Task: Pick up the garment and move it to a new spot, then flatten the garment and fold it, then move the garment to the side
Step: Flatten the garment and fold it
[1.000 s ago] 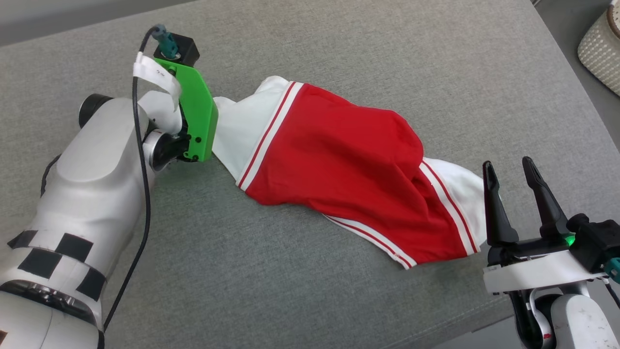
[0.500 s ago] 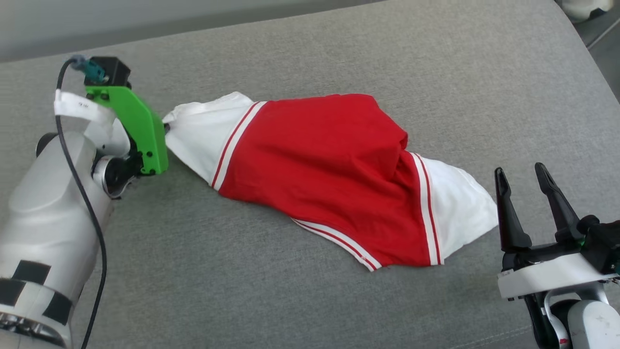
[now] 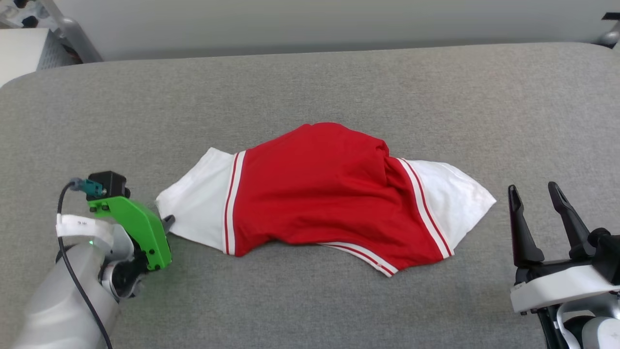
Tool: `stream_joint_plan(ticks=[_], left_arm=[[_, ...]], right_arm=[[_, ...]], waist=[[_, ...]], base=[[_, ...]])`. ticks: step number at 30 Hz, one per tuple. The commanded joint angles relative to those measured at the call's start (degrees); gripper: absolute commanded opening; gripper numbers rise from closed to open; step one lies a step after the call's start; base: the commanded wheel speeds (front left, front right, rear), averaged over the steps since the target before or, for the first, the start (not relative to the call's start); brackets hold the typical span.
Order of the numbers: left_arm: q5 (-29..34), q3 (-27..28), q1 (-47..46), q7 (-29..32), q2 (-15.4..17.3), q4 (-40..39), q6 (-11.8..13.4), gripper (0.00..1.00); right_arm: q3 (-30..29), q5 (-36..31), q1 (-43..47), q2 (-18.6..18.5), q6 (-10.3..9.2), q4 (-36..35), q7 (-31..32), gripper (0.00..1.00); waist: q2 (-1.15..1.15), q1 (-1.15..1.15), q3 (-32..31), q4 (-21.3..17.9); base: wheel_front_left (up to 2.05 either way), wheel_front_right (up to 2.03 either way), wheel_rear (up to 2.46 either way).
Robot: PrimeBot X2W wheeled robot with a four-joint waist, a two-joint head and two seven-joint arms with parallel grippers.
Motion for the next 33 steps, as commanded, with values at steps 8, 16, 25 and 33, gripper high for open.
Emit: stream_joint_plan(ticks=[8,16,25,33], left_arm=[[-1.7,0.8,9.6,-4.3,-1.9,-7.9,2.8,0.00],[5.1,-0.4,9.7,-14.6,-1.0,-13.2,4.0,1.00],[14.1,-1.4,11.5,-29.4,0.6,-20.5,5.7,1.00],[22.9,4.4,19.4,-31.5,-3.7,-33.8,8.3,1.00]], right_arm=[[-0.5,0.0,1.6,0.0,-0.04,0.1,1.5,1.00],[-0.6,0.3,2.4,-0.1,-0.04,1.0,2.5,1.00],[-1.5,0.7,3.7,0.0,-0.04,1.8,3.0,1.00],[-2.6,0.8,4.9,0.6,-0.04,2.8,2.8,1.00]], waist=[[0.00,0.00,-3.2,3.8],[0.00,0.00,-4.5,4.4],[0.00,0.00,-6.2,4.9],[0.00,0.00,-6.7,5.3]], base=[[0.00,0.00,0.00],[0.00,0.00,0.00],[0.00,0.00,0.00],[0.00,0.00,0.00]])
